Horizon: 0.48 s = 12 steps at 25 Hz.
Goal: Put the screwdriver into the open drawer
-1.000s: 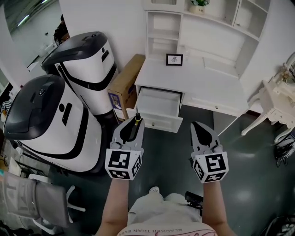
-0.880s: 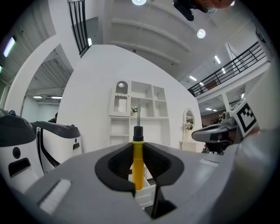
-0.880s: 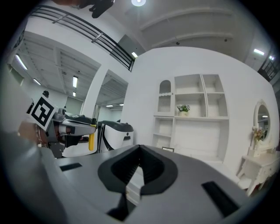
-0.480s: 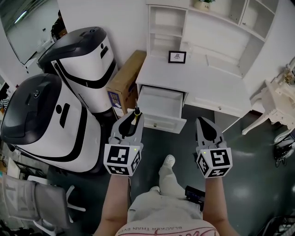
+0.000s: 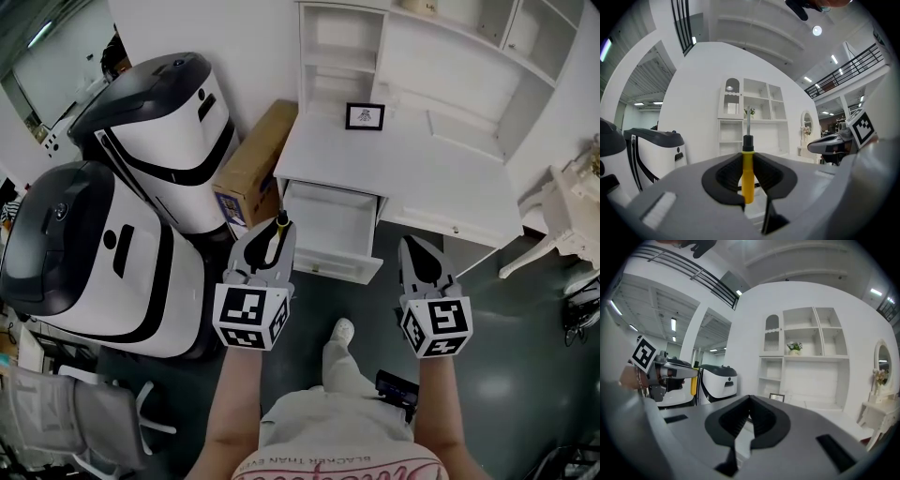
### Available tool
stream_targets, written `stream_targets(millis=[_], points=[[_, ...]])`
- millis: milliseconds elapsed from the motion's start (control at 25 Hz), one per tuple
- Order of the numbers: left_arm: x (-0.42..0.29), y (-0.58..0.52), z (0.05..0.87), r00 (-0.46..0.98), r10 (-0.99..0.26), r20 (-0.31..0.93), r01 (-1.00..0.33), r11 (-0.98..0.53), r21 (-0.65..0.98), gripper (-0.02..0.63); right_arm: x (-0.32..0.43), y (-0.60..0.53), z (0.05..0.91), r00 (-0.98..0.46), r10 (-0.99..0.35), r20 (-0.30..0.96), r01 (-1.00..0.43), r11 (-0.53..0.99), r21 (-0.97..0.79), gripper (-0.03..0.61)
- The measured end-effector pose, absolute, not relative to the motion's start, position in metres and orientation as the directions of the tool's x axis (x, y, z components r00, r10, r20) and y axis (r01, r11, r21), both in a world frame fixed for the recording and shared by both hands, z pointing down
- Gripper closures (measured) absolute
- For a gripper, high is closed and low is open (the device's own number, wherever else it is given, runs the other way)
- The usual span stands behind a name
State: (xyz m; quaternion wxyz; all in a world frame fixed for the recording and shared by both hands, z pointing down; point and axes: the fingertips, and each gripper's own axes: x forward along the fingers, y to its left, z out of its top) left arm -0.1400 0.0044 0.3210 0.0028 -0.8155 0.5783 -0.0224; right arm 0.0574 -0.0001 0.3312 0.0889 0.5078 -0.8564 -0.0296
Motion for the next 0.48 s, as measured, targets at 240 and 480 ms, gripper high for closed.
stream_targets(millis=[240,480], points=[[-0.134,-0.061,0.326,0.326,-0.944,0.061,-0.945,-0.327,-0.009,0.54,0.063,-0.065,0.34,-0.48,-0.864,0.155,-0.855,0.5,0.137,0.572],[-0.125,-0.128,0.329,0.316,-0.945,0.085,-0.949,-0.317,0.009,0.54,0.075,-0.13,0.345,-0.486,-0.857,0.173,-0.854,0.508,0.114,0.571]])
